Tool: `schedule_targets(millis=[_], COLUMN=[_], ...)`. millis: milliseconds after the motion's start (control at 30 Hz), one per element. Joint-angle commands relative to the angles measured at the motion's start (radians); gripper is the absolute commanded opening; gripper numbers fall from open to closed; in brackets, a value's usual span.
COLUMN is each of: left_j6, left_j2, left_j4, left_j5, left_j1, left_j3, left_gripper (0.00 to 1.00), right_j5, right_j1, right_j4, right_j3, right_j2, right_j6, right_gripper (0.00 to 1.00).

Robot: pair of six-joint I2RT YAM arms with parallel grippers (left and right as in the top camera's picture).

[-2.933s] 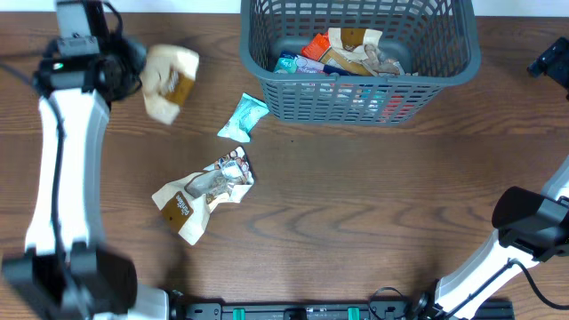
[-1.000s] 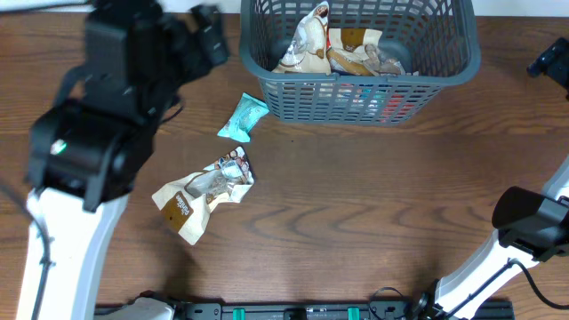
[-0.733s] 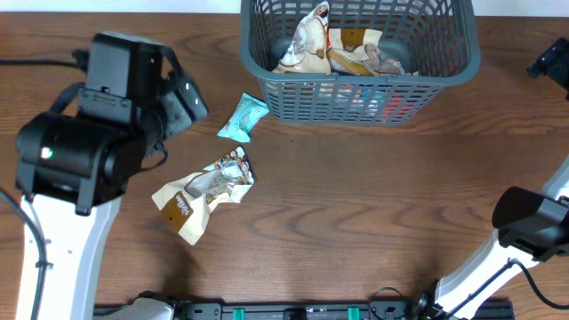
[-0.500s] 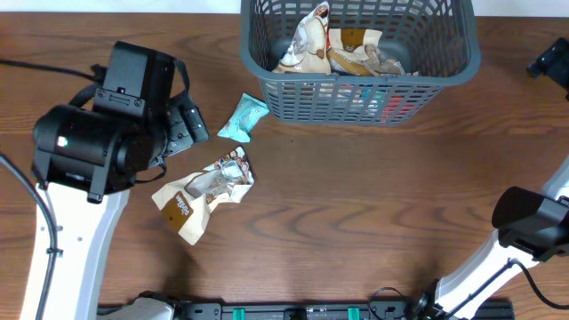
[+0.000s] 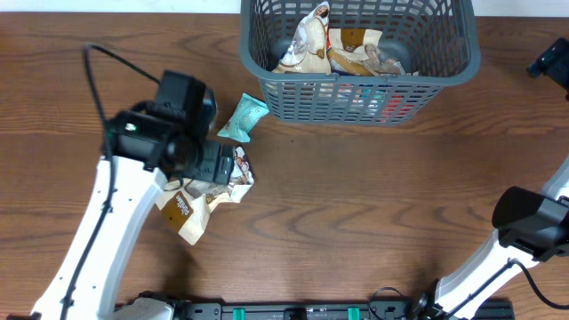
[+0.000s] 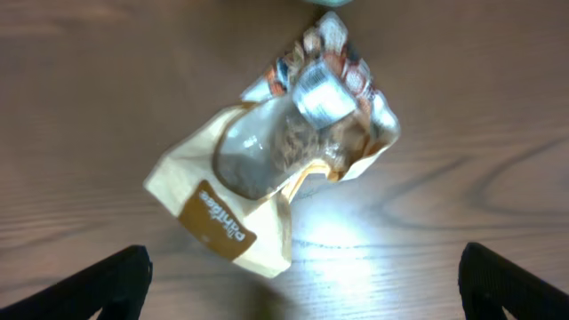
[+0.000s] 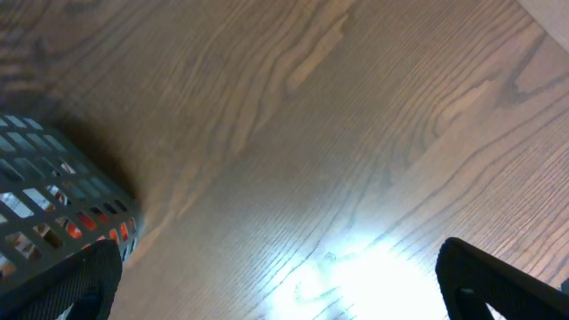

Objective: Pack container
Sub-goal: 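Lower the left gripper onto the crumpled pouch at center and grasp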

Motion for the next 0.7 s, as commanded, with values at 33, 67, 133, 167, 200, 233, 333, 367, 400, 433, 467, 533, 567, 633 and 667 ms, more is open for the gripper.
schedule_targets(millis=[33,67,133,167,200,233,333,367,400,433,467,533,567,633,667], left_j6=[0.043,0.037,-0.011,-0.017,-0.016,-0.016,-0.029,-0.041,-0.052,-0.069,-0.079,-0.095,-0.097,-0.091,-0.076], left_j2=[-0.002,-0.002,-0.002,-0.002,-0.001,0.000,0.010,0.013,0.018,0.023,0.027,0.034,0.038,0.040,0.040], left_j4=[0.117,0.161,0.243,0.273,0.293,0.311,0.388,0.409,0.428,0.448,0.462,0.485,0.491,0.497,0.499], left_j5=[0.097,0.110,0.112,0.111,0.109,0.107,0.107,0.107,0.107,0.107,0.107,0.107,0.107,0.107,0.106], left_j1=[0.017,0.017,0.017,0.017,0.017,0.017,0.026,0.029,0.033,0.037,0.042,0.052,0.057,0.066,0.071], left_j3=[-0.153,-0.181,-0.233,-0.259,-0.278,-0.298,-0.372,-0.393,-0.413,-0.431,-0.445,-0.463,-0.467,-0.467,-0.467], left_gripper=[0.99,0.99,0.99,0.99,0.99,0.99,0.99,0.99,0.98,0.99,0.99,0.99,0.99,0.99,0.99], right_j5=[0.017,0.017,0.017,0.017,0.017,0.017,0.017,0.017,0.017,0.017,0.017,0.017,0.017,0.017,0.017], right_j1=[-0.004,-0.004,-0.004,-0.004,-0.004,-0.004,-0.004,-0.004,-0.004,-0.004,-0.004,-0.004,-0.004,-0.004,-0.004], right_j4=[-0.003,-0.003,-0.003,-0.003,-0.003,-0.003,-0.003,-0.003,-0.003,-0.003,-0.003,-0.003,-0.003,-0.003,-0.003], right_j3=[-0.002,-0.002,-0.002,-0.002,-0.002,-0.002,-0.002,-0.002,-0.002,-0.002,-0.002,-0.002,-0.002,-0.002,-0.002], right_j2=[-0.001,-0.001,-0.001,-0.001,-0.001,-0.001,-0.001,-0.001,-0.001,-0.001,-0.001,-0.001,-0.001,-0.001,-0.001], right_j6=[-0.012,-0.012,-0.012,-0.012,-0.012,-0.012,-0.012,-0.012,-0.012,-0.012,-0.012,-0.012,-0.012,-0.012,-0.012], right_gripper=[0.99,0.99,0.99,0.99,0.99,0.99,0.99,0.99,0.99,0.99,1.00,0.99,0.99,0.99,0.99])
